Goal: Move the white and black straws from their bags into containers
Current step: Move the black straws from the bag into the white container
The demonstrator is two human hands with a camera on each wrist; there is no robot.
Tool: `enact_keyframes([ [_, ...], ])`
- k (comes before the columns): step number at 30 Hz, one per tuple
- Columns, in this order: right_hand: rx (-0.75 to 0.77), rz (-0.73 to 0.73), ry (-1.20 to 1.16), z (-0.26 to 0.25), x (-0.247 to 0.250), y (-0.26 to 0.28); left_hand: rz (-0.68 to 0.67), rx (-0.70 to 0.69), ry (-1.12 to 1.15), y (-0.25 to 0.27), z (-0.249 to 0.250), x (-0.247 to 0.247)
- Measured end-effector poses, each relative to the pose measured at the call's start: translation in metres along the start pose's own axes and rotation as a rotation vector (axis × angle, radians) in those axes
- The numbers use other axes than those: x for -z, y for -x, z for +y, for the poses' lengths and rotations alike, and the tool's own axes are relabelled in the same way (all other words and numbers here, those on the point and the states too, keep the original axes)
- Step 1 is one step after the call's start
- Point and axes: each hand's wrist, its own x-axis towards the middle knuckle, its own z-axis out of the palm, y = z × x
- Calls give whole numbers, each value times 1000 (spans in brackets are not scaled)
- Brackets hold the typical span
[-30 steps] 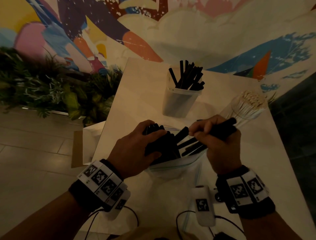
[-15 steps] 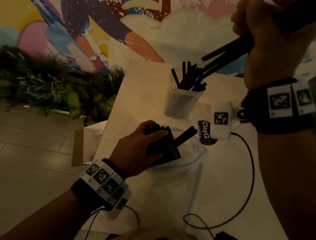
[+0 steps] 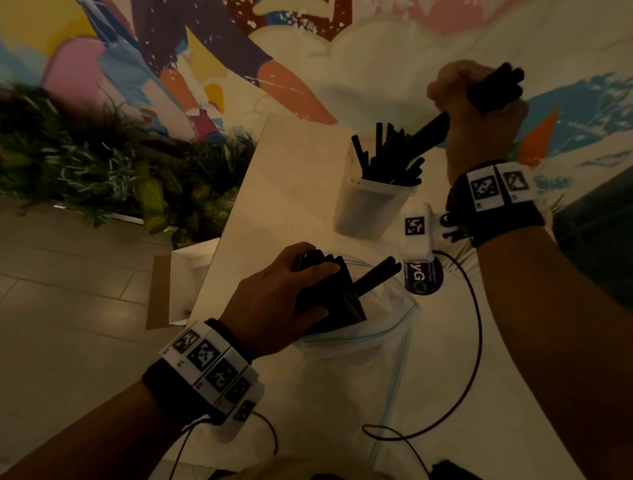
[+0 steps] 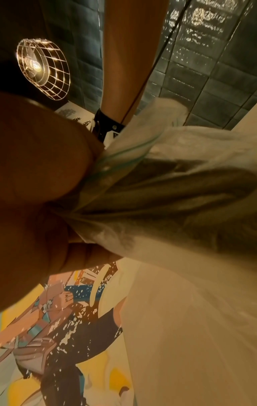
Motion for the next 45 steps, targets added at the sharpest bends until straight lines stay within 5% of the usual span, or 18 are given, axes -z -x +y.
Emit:
enact_keyframes([
  [8,-95,-11,-19,0,3,6,1,9,3,-2,-1,0],
  [16,-225,-72,665,55,17,9,-13,27,-3,-1,-1,2],
  [21,40,83,717,58,15,-2,-21,32,3,0,-4,4],
  [23,-10,-41,813,72,12,-5,-24,28,3,0,-4,4],
  [26,-362,-404,1085,87,4,-4,-16,21,-10,-1,-4,3],
  [28,-480,-428,1154,89,0,-2,-18,23,-8,-1,-4,3],
  [33,-93,-139,959,76,-7,-4,-30,32,5,-1,-4,4],
  [38,-360,-728,1306,89,-12,-6,-31,37,10,-2,-3,3],
  [42,-188,-513,1236,87,-24,-5,-27,40,11,-1,-3,3],
  [45,-110,-760,1353,82,-36,11,-32,48,4,-1,-2,3],
])
